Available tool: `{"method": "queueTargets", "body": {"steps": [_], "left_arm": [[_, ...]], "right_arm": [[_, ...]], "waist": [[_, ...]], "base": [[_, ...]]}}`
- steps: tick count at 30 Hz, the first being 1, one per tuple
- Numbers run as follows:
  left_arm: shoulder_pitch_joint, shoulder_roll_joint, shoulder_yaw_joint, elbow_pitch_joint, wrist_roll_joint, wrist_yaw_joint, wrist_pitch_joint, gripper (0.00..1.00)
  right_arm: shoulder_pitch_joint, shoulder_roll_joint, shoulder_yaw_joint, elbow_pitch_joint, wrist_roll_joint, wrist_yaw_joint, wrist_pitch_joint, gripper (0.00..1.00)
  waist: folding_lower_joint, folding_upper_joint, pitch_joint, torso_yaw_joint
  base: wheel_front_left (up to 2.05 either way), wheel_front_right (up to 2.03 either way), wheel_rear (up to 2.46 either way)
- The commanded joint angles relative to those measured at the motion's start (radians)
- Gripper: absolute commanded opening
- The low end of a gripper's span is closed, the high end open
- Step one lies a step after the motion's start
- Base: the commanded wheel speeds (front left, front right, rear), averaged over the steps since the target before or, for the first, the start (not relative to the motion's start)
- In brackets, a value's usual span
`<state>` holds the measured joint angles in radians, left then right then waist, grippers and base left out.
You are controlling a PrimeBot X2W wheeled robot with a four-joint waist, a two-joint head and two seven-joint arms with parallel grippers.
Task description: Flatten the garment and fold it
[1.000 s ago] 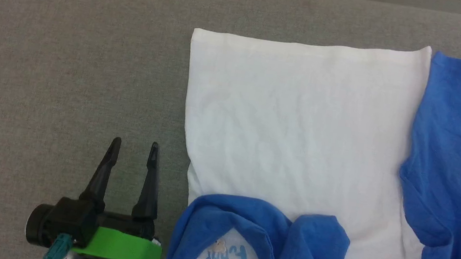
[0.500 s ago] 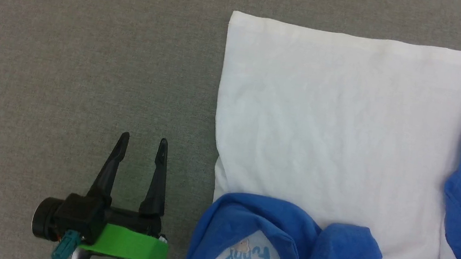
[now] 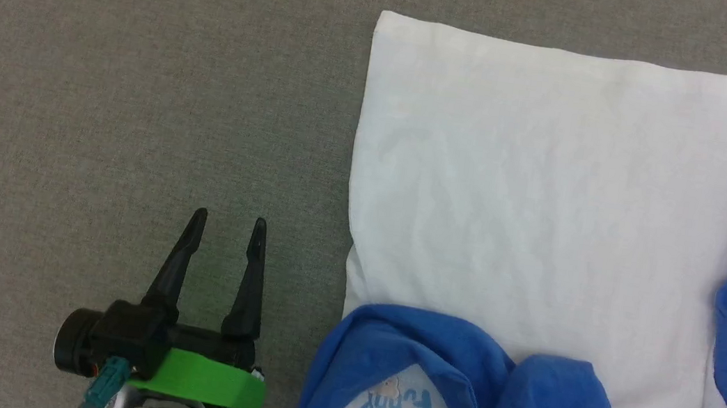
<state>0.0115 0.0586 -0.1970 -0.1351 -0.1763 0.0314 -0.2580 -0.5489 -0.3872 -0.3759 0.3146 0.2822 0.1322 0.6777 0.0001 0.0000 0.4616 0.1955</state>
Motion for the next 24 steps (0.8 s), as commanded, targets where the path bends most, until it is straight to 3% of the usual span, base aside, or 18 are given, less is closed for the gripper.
{"method": "queueTargets", "body": {"steps": [1,11,19,24], "left_arm": [[-0.018,-0.006,0.004,0.004,-0.006,-0.006,-0.004,1.0],[0.038,-0.006,0.027,0.034,-0.019,-0.004,-0.004,1.0],[0.116,0.001,0.05,0.038,-0.034,0.002,-0.004,1.0],[0.162,0.009,0.06,0.034,-0.043,0.011,-0.002,1.0]], "right_arm": [[0.0,0.006,-0.008,0.009,-0.001,-0.002,-0.013,0.0],[0.046,0.009,-0.089,-0.061,0.041,-0.002,-0.078,0.0],[0.147,0.03,-0.107,-0.28,0.122,-0.002,-0.077,0.0],[0.202,0.076,-0.025,-0.42,0.168,-0.002,-0.031,0.0]], "waist": [[-0.0001,0.0,-0.027,-0.014],[-0.0001,0.0,-0.193,-0.048],[-0.0001,0.0,-0.318,-0.074],[-0.0001,0.0,-0.375,-0.09]], "base": [[0.0,0.0,0.0],[0.0,0.0,0.0],[0.0,0.0,0.0],[0.0,0.0,0.0]]}}
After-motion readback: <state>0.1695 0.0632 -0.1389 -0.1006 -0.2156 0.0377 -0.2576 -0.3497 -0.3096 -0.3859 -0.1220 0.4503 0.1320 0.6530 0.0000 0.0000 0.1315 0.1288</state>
